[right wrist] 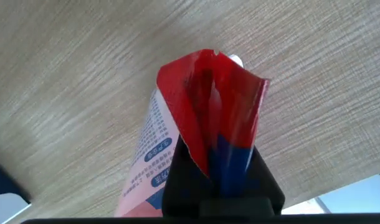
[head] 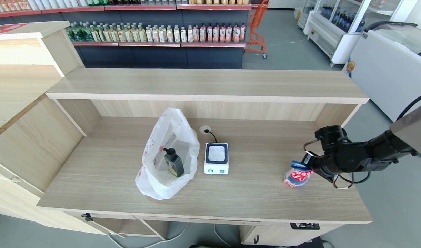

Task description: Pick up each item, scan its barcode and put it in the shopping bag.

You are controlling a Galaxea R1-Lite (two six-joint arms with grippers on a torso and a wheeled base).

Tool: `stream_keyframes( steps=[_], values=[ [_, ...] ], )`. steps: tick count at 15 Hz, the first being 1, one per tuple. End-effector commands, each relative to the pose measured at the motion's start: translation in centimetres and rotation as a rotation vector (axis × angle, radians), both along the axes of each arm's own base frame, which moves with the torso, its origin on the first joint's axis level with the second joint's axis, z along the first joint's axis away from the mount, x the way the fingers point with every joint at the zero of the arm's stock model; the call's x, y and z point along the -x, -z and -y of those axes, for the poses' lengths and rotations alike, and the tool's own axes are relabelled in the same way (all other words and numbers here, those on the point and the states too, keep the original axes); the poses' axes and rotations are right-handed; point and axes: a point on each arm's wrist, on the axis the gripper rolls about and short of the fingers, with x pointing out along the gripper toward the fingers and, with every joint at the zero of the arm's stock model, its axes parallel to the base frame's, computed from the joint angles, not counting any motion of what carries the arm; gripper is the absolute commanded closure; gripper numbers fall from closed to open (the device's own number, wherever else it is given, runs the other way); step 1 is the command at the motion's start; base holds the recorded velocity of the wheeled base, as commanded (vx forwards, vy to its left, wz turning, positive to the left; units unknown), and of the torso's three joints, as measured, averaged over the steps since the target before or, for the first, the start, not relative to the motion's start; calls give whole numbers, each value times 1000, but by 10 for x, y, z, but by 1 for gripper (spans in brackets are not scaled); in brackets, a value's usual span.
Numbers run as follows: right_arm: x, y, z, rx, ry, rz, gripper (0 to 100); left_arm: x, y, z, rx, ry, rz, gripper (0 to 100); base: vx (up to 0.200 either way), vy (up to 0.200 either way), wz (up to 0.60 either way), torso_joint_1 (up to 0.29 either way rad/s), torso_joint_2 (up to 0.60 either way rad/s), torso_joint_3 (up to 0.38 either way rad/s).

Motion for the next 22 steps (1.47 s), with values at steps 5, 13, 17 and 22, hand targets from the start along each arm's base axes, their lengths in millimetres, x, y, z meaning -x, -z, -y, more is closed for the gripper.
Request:
stream_keyframes(
  steps=[5, 13, 17, 22],
  values=[
    [13, -75, 1, -44, -266, 269, 100, 0, 0, 0, 1, 0, 1, 0, 0, 0, 0, 0, 0, 0],
    [105, -119, 20, -75, -1364, 702, 100, 0, 0, 0, 1, 0, 1, 0, 0, 0, 0, 0, 0, 0],
    [141, -139, -13, -128, -1476, 734, 100, 0, 0, 0, 1, 0, 1, 0, 0, 0, 0, 0, 0, 0],
    [168, -163, -45, -295, -1525, 683, 100, 0, 0, 0, 1, 0, 1, 0, 0, 0, 0, 0, 0, 0]
  ],
)
